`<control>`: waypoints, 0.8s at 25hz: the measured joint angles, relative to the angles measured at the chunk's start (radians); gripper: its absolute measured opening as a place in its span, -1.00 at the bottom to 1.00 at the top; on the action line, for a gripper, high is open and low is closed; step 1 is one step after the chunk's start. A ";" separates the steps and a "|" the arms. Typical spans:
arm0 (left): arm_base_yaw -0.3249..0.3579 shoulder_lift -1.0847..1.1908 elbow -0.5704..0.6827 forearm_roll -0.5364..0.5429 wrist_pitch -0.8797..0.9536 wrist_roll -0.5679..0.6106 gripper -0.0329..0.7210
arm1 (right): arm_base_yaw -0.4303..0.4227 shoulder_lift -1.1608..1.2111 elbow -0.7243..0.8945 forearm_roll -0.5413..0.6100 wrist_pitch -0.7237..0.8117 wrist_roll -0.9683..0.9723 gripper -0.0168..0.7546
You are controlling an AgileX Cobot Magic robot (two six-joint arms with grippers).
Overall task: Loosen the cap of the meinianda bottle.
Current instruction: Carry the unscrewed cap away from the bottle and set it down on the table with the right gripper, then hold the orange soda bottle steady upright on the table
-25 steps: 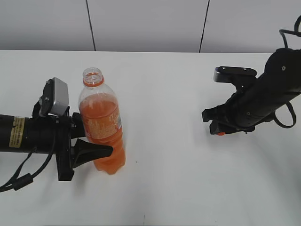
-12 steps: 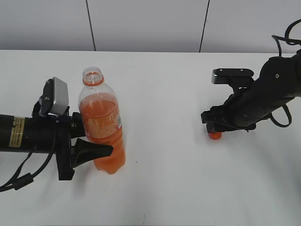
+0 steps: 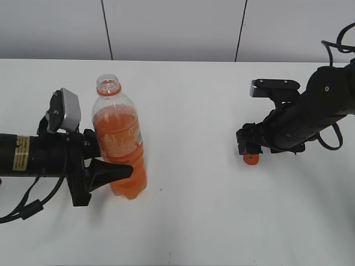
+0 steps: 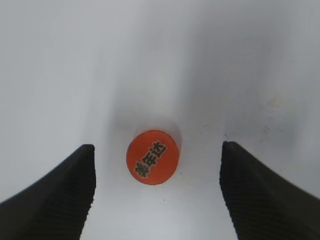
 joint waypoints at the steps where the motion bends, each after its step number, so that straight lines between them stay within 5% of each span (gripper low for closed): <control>1: 0.000 0.000 0.000 -0.012 0.002 0.002 0.05 | 0.000 0.000 0.000 0.002 0.001 0.000 0.54; 10: 0.000 0.001 0.000 -0.231 0.050 0.081 0.05 | 0.000 0.000 0.000 0.007 0.006 0.000 0.55; 20: 0.001 0.001 0.000 -0.210 0.048 0.101 0.11 | 0.000 0.000 0.000 0.007 0.008 0.000 0.55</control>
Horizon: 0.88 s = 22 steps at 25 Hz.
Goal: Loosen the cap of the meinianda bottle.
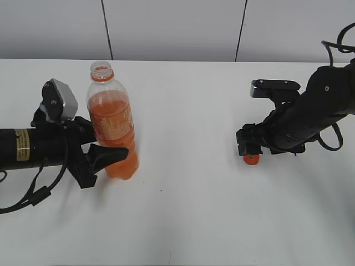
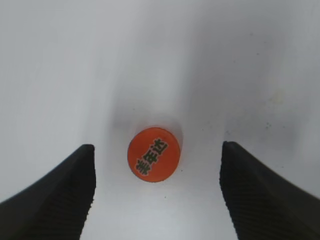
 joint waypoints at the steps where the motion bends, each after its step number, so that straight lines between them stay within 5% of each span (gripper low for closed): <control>1: 0.000 0.000 0.000 0.000 0.000 -0.001 0.16 | 0.000 0.000 0.000 0.000 0.000 0.000 0.55; 9: 0.000 0.000 0.000 0.020 0.002 0.001 0.65 | 0.000 0.000 0.000 0.000 0.001 0.001 0.55; 15: 0.019 -0.004 0.000 0.045 0.068 -0.002 0.67 | 0.000 0.000 0.000 0.006 0.003 0.001 0.55; 22: 0.134 -0.068 0.000 0.212 0.134 -0.074 0.64 | 0.000 0.000 0.000 0.007 0.004 0.001 0.55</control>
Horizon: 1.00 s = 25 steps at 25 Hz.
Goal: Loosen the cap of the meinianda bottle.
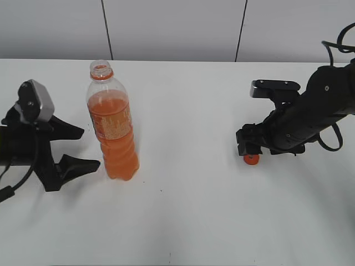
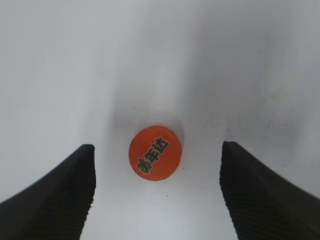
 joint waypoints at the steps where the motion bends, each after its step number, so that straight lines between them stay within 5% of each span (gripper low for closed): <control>1: 0.016 -0.009 0.000 0.031 0.002 -0.013 0.64 | 0.000 0.000 0.000 0.000 0.000 0.000 0.55; 6: 0.081 -0.059 0.000 0.108 0.007 -0.042 0.63 | 0.000 0.000 -0.001 0.000 -0.001 0.000 0.55; 16: 0.098 -0.190 -0.025 -0.295 0.200 -0.046 0.61 | 0.000 -0.092 -0.101 -0.130 0.028 0.000 0.55; 25: 0.097 -0.214 -0.214 -0.449 0.501 -0.046 0.58 | 0.000 -0.188 -0.181 -0.314 0.030 0.000 0.55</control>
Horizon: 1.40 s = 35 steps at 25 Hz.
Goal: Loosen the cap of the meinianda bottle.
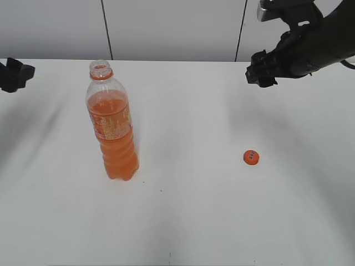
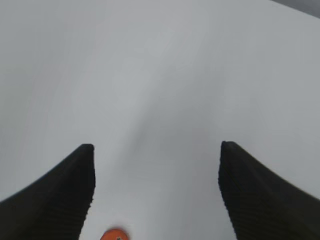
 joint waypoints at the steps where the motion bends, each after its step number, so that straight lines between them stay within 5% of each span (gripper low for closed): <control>1: 0.000 0.000 -0.028 -0.007 0.053 0.000 0.58 | 0.000 -0.004 -0.008 -0.006 0.003 0.000 0.55; 12: 0.000 0.000 -0.236 -0.229 0.622 0.017 0.55 | -0.108 -0.011 -0.181 -0.088 0.224 0.065 0.55; 25: 0.000 0.001 -0.548 -0.758 1.088 0.550 0.45 | -0.268 -0.011 -0.467 -0.076 0.704 0.093 0.55; 35: 0.000 -0.008 -0.716 -0.811 1.468 0.577 0.43 | -0.270 -0.035 -0.564 -0.049 0.910 0.055 0.55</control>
